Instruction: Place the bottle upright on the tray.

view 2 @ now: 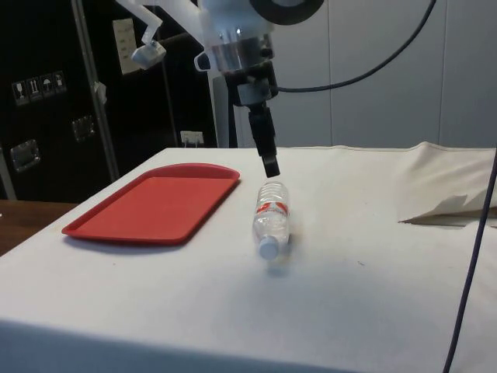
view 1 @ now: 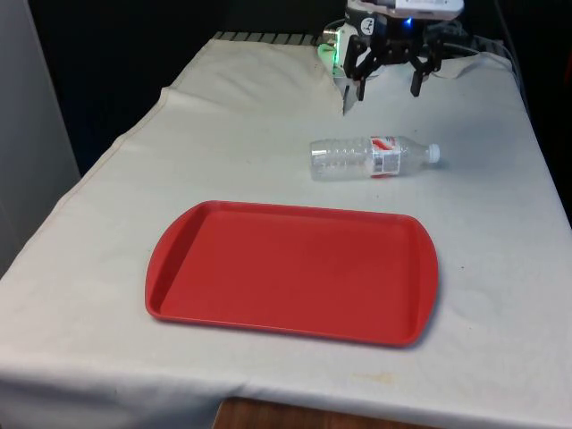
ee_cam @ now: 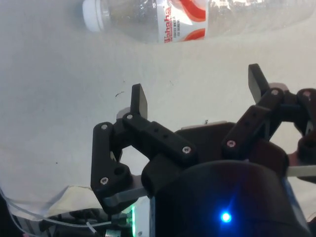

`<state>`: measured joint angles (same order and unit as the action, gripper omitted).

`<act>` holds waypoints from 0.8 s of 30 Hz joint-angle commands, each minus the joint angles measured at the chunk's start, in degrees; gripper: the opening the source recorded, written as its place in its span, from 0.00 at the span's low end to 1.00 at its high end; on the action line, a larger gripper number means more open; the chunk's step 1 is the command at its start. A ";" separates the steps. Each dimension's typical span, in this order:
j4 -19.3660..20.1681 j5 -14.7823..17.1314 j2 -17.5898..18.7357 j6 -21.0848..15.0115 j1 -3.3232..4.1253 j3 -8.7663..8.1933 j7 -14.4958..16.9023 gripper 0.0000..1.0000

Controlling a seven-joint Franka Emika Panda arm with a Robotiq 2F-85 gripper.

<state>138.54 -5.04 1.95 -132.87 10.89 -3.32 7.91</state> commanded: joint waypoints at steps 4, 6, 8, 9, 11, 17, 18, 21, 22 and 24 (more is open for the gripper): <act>0.00 -0.11 0.17 -0.06 0.00 0.00 0.52 1.00; 0.00 -0.69 0.46 -0.46 0.00 -0.06 0.69 1.00; 0.00 -0.57 0.52 -0.52 0.00 -0.06 0.97 1.00; 0.00 -0.57 0.57 -0.52 0.00 -0.06 1.09 1.00; -0.06 -0.46 0.57 -0.63 0.00 -0.06 1.49 1.00; -0.11 -0.46 0.63 -1.32 -0.06 -0.06 2.46 1.00; -0.11 -0.52 0.63 -1.49 0.00 -0.11 2.69 1.00; -0.06 -0.57 0.69 -1.95 0.00 -0.11 3.78 1.00; -0.06 -0.17 0.46 -1.26 0.00 -0.06 3.67 1.00; 0.00 -0.63 0.69 -2.29 0.00 -0.11 4.35 1.00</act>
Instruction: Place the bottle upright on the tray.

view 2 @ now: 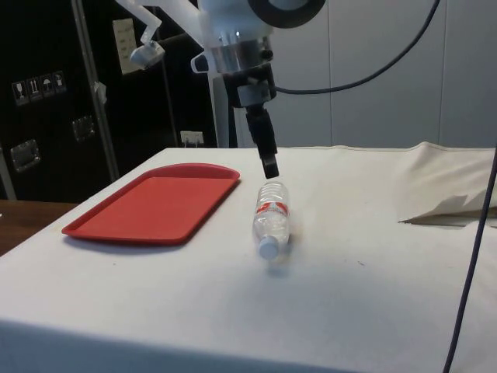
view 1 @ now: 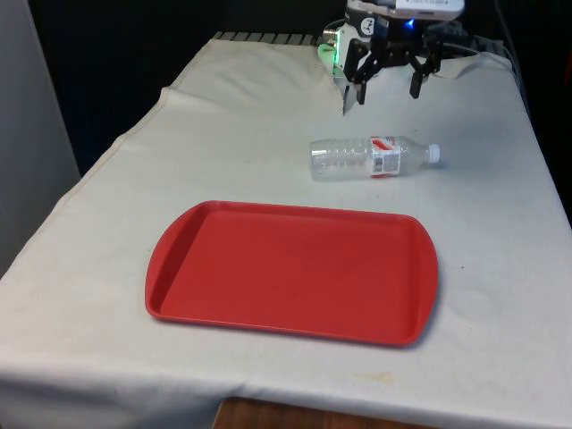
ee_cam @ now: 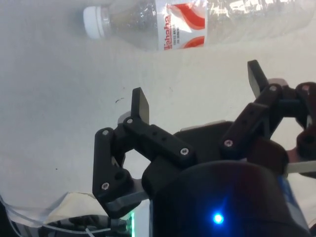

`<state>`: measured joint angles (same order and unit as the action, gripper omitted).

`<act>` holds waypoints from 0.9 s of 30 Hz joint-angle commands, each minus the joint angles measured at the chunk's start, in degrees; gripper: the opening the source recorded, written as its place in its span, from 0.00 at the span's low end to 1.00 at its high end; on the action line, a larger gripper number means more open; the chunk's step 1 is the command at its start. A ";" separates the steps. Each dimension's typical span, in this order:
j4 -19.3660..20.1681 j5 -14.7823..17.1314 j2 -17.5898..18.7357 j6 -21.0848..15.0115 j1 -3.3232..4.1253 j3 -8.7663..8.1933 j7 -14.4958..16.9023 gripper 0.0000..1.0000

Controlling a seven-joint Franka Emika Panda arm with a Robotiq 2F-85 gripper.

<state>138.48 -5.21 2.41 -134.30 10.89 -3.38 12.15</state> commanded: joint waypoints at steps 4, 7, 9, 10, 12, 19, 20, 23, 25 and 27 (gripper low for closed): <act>0.29 -0.52 0.17 -1.66 0.00 -0.06 1.15 1.00; 0.46 -0.57 0.17 -2.29 0.00 -0.06 1.95 1.00; 0.46 0.00 0.11 -2.01 0.00 0.00 2.64 1.00; 0.74 -0.57 0.23 -3.15 0.00 -0.06 2.86 1.00; 0.86 -0.57 0.29 -3.55 0.00 -0.06 3.61 1.00; 1.15 -0.46 0.57 -4.64 0.00 -0.06 5.50 1.00; 1.15 -0.40 0.63 -4.70 0.00 -0.06 5.56 1.00; 1.20 -0.34 0.74 -5.04 0.00 -0.06 5.96 1.00; 1.26 -0.34 0.74 -5.16 0.00 0.00 6.47 1.00; 1.26 -0.40 0.74 -5.21 0.00 0.00 6.82 1.00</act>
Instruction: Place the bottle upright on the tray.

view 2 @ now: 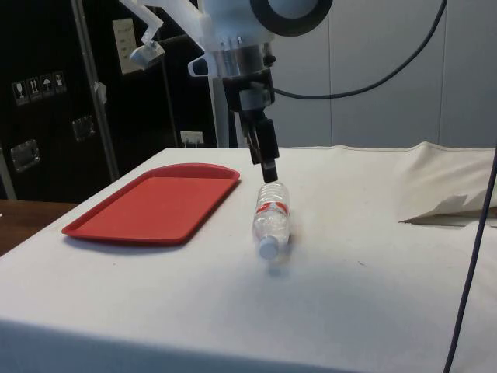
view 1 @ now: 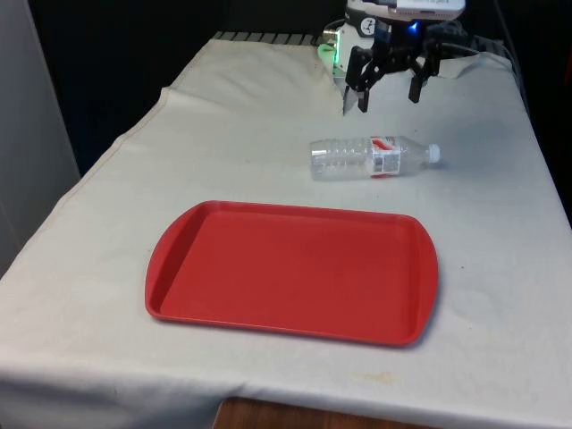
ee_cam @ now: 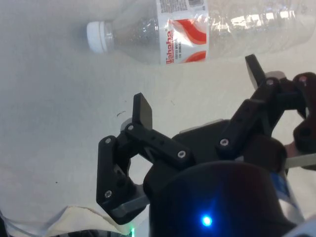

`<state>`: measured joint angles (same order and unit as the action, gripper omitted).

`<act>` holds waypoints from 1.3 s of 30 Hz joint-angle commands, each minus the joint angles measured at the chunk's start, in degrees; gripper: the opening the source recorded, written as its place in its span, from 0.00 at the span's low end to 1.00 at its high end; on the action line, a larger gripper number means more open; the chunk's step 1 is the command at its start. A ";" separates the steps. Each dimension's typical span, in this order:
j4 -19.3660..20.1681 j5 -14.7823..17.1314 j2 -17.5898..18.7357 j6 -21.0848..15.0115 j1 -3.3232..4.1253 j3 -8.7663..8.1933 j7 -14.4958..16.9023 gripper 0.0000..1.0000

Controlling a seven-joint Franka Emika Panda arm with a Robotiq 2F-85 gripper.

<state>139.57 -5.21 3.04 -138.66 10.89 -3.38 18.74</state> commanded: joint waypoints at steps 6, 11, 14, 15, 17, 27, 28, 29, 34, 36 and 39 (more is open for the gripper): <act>0.29 -0.40 0.17 -1.38 0.00 0.00 2.58 1.00; 0.40 -0.40 0.23 -1.72 0.00 0.00 4.07 1.00; 0.40 -0.40 0.29 -1.95 0.00 0.00 5.56 1.00; 0.46 -0.40 0.29 -2.01 0.00 0.00 5.90 1.00; 0.46 -0.40 0.34 -2.06 0.00 0.00 6.25 1.00; 0.80 -0.40 0.57 -2.92 0.00 0.00 10.03 1.00; 0.86 -0.40 0.57 -3.04 0.00 0.00 10.43 1.00; 0.86 -0.40 0.57 -3.15 0.00 0.00 10.77 1.00; 0.86 0.00 0.63 -2.58 0.00 0.00 12.32 1.00; 1.38 -0.40 0.52 -3.61 0.00 0.00 13.12 1.00; 1.95 -0.34 0.11 -3.72 0.00 0.00 14.27 1.00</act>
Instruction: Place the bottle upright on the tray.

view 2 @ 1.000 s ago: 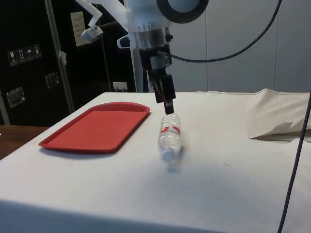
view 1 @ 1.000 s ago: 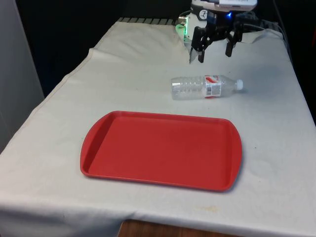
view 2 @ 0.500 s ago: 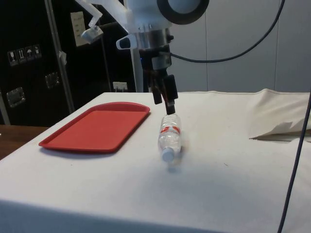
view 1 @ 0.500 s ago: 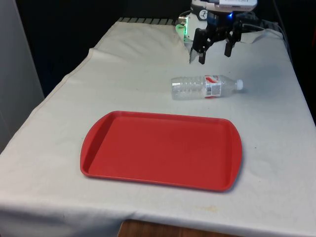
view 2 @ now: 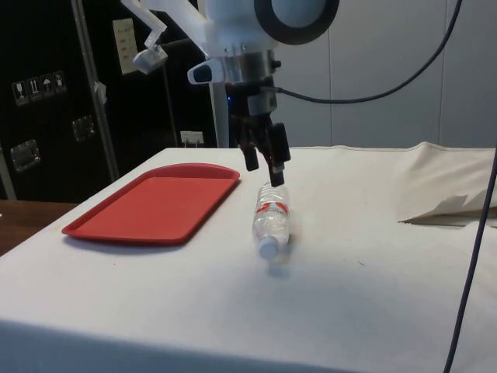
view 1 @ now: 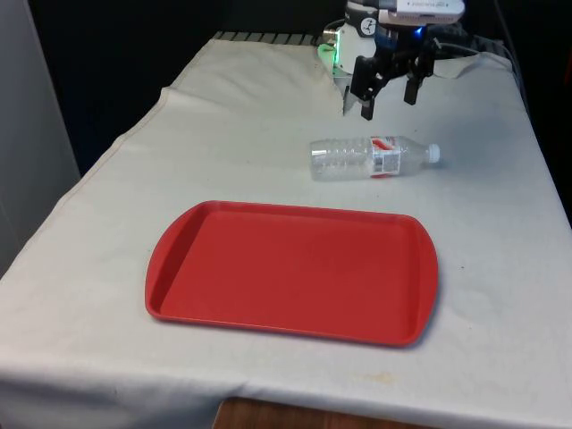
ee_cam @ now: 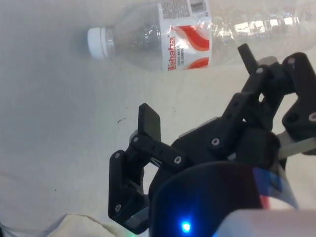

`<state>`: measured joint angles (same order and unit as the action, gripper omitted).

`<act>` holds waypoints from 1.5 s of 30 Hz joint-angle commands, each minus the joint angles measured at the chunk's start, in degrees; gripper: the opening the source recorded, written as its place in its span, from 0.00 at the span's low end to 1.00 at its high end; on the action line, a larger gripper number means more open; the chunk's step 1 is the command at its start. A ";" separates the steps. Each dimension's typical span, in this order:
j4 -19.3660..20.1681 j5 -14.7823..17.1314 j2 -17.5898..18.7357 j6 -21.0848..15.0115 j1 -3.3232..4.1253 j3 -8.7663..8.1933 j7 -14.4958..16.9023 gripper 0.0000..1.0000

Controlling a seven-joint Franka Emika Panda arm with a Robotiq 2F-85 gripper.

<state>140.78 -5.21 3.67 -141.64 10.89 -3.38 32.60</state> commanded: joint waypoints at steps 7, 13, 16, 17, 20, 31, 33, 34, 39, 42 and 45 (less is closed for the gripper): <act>1.43 -0.40 -1.03 -0.80 0.00 -0.06 2.23 1.00; 1.15 0.00 -0.92 -0.11 0.00 -0.06 4.24 1.00; 1.32 -0.29 -0.97 -0.57 0.00 -0.11 5.21 1.00; 1.26 -0.29 -0.97 -0.57 0.00 -0.11 5.39 1.00; 1.26 -0.23 -0.97 -0.52 0.00 -0.11 6.25 1.00; 1.20 -0.23 -0.97 -0.46 -0.06 -0.17 9.22 1.00; 1.20 -0.23 -0.97 -0.40 -0.06 -0.23 9.80 1.00; 1.20 -0.23 -0.97 -0.40 -0.06 -0.17 10.14 1.00; 1.09 0.00 -0.92 -0.11 0.00 -0.17 11.46 1.00; 1.15 -0.17 -0.92 -0.40 0.00 -0.17 12.95 1.00; 1.15 -0.17 -0.92 -0.40 0.00 -0.17 13.87 1.00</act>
<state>141.86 -5.21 2.75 -141.75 10.89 -3.55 46.29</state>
